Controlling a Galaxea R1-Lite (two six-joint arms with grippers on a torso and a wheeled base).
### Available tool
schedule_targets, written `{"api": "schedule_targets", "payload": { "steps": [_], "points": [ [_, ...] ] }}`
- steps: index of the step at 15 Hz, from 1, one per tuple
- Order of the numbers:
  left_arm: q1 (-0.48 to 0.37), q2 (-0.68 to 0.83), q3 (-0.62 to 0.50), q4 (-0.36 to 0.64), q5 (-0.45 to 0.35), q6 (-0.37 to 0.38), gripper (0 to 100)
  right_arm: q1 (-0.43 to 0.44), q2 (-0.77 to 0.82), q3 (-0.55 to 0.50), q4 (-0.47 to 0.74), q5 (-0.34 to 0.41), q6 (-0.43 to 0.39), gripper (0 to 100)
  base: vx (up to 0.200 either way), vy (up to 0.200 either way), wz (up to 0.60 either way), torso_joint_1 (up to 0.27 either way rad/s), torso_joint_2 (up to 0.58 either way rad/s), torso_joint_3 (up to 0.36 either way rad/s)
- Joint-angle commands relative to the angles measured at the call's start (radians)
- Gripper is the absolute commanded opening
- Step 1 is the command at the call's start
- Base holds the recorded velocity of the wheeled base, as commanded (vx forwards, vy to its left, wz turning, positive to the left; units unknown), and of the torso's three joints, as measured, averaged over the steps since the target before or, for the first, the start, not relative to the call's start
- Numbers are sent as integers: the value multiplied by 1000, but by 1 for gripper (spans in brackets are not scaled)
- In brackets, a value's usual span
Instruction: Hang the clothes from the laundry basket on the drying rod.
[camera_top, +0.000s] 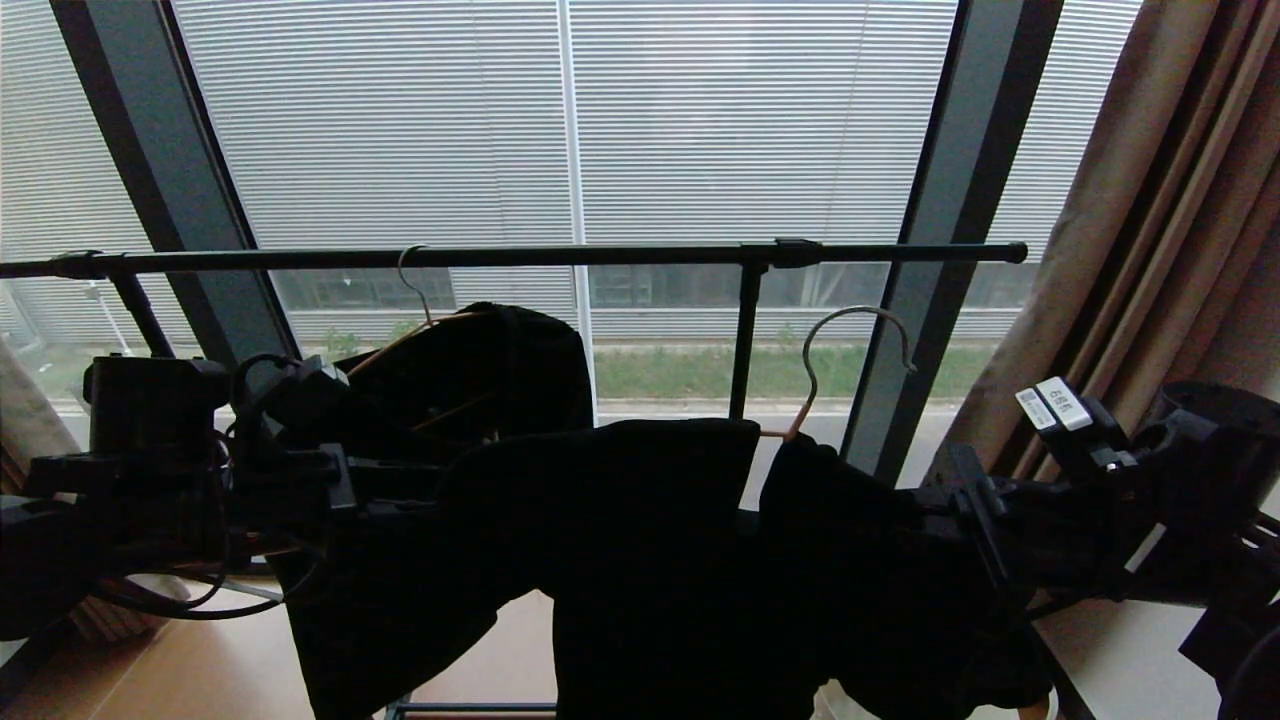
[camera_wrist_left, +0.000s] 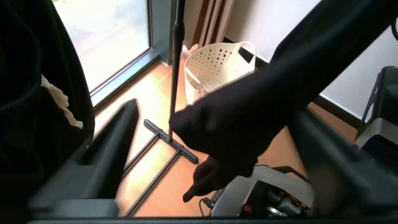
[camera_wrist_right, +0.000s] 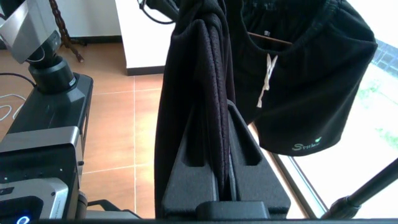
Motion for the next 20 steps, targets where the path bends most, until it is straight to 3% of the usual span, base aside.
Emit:
{"api": "schedule_targets", "payload": {
  "steps": [1,5,10,15,20],
  "points": [
    [-4,7,1,0,0,0,0,0,-1,0,-1,0,-1,0,0,0,0,0,0,0],
    [5,13,8,0,-1,0,0,0,3,-1,-1,0,-1,0,0,0,0,0,0,0],
    [83,-22,58,-1,-3,1,0,-4,4,-6,-1,0,-1,0,0,0,0,0,0,0],
    [125,-30,168,-138,-7,0,0,-6,3,-6,-2,0,-1,0,0,0,0,0,0,0],
    [152,-34,200,-155,-16,0,0,-6,3,-6,-2,-1,-1,0,0,0,0,0,0,0]
  ]
}}
